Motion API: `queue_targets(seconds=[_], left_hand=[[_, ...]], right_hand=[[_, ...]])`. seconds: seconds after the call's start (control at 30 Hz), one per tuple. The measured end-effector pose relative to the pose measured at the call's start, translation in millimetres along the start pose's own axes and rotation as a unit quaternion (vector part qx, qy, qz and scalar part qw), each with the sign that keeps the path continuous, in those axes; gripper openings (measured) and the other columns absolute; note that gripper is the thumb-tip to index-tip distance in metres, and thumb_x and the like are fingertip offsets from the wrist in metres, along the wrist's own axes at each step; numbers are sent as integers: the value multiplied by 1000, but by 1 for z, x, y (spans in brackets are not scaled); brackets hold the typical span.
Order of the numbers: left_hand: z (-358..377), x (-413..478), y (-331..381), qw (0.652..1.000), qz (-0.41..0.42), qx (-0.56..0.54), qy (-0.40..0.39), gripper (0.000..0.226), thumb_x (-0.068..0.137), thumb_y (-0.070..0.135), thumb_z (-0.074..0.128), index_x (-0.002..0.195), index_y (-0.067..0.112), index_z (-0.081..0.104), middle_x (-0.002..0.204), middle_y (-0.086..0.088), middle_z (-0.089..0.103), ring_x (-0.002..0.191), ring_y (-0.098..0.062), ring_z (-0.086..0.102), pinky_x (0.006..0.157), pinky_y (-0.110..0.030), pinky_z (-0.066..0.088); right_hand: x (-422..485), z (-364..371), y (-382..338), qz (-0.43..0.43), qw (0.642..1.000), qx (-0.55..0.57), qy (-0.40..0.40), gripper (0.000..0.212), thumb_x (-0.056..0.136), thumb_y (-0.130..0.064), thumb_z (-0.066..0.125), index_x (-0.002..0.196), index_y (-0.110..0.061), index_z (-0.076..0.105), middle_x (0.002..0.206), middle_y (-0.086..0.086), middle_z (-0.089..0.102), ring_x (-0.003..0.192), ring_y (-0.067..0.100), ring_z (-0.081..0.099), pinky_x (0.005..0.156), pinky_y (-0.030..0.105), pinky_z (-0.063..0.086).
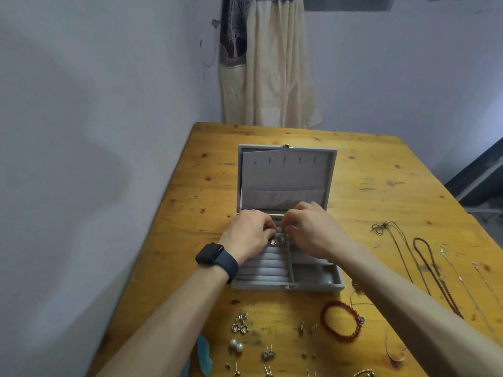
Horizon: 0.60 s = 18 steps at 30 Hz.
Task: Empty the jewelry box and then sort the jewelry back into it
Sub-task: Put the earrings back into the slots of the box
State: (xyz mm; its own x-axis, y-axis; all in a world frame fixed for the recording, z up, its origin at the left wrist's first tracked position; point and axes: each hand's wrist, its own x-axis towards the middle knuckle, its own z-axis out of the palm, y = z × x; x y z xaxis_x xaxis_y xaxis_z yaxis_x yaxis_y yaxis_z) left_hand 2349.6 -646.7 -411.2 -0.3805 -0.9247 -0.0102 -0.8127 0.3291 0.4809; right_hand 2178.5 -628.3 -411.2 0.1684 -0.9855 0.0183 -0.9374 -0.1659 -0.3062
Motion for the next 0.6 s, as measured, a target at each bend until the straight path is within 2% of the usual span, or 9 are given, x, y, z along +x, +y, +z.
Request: queue_targets(seconds=[0.2,0.43,0.6], left_hand=[[-1,4,3,999,-30,11,17,21,97,32,59,106,25,76,105,1,75,99,-21,67,84,-37,56],[7,10,12,995,-62,63,39,25,99,38,56,113,28,73,108,1,74,98,-23,68,75,-31,53],[11,16,12,993,-96,57,37,23,96,40,59,111,30,73,105,0,74,98,-25,68,80,-35,57]], right_hand=[[6,0,2,11,1000,0,-5,22,100,-30,49,111,-31,68,114,-1,57,110,20,47,87,36,48],[10,1,3,10,1000,-12,-5,22,100,-29,51,112,-30,69,111,1,58,107,21,50,85,35,49],[16,-4,0,7,1000,-1,-19,22,97,-26,55,107,-26,74,107,2,64,99,23,59,84,36,52]])
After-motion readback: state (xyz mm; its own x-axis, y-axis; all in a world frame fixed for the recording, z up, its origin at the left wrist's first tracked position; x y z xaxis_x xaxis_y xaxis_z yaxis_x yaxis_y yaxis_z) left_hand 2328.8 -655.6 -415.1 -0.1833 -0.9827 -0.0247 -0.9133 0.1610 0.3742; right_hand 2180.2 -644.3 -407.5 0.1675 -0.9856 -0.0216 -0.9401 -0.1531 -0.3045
